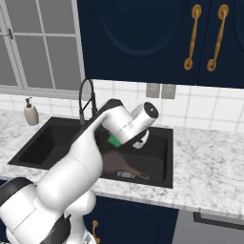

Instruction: Pick the pan and sponge and place them into the sink. Then turn on the water.

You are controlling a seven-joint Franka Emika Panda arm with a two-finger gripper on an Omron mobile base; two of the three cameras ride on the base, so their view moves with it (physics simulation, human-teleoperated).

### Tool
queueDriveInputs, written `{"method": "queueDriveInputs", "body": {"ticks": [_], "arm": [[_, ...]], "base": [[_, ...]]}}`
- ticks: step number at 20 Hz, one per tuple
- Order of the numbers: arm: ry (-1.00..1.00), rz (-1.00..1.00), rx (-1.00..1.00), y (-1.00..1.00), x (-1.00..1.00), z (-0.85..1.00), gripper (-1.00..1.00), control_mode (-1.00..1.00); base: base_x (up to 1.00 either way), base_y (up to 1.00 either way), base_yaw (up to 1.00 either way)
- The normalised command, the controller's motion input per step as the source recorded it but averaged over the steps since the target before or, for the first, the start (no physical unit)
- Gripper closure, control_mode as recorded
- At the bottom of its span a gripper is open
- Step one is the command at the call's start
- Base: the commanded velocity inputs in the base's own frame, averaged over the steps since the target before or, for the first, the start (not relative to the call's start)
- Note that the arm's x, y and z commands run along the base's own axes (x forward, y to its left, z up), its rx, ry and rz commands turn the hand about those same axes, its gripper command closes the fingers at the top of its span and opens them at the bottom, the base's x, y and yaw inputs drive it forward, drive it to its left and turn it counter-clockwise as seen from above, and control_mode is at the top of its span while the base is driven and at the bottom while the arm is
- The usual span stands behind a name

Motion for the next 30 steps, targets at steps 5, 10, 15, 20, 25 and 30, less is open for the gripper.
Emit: {"method": "queueDriveInputs", "body": {"ticks": [5, 10, 15, 20, 25, 30], "arm": [[0.20, -0.05, 0.16, 0.05, 0.67, -0.52, 1.00, -1.00], [0.24, -0.03, 0.06, 0.14, 0.73, -0.43, 1.00, -1.00], [0.11, -0.10, 0.00, 0.15, 0.29, -0.54, 1.00, -1.00], [0.04, -0.14, 0.00, 0.08, 0.15, -0.57, 1.00, -1.00], [0.02, -0.12, 0.00, 0.16, 0.13, -0.57, 1.00, -1.00], [0.00, -0.09, 0.00, 0.26, 0.14, -0.56, 1.00, -1.00]], "base": [[0.00, 0.00, 0.00], [0.00, 0.00, 0.00], [0.00, 0.00, 0.00], [0.00, 0.00, 0.00], [0.00, 0.00, 0.00], [0.00, 0.00, 0.00]]}}
